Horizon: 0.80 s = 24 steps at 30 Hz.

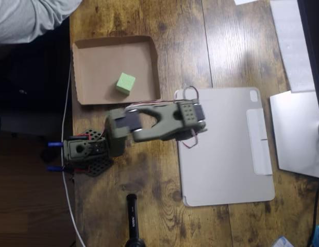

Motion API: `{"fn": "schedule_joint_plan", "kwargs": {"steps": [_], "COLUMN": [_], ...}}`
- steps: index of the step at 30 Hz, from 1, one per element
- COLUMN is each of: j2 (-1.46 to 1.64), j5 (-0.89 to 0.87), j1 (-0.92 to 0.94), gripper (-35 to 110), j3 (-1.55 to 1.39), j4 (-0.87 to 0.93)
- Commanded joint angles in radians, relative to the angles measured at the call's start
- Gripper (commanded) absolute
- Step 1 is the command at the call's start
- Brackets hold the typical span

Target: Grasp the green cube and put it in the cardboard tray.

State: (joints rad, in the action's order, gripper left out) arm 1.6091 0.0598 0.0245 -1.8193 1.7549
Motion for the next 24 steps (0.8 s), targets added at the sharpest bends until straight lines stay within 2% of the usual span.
{"fn": "schedule_joint_plan", "kwargs": {"steps": [1,11,16,24], "j2": [0.041,0.287,0.399,0.411], "j5": [-0.021,-0.078,-0.098,-0.092], "j1": [-0.038,0.025,0.011,0.028], "gripper": [0,0,0,0], "j3": [-0.008,-0.031,-0.104,-0.109], "j4": [0.009,0.014,-0.055,-0.061]}}
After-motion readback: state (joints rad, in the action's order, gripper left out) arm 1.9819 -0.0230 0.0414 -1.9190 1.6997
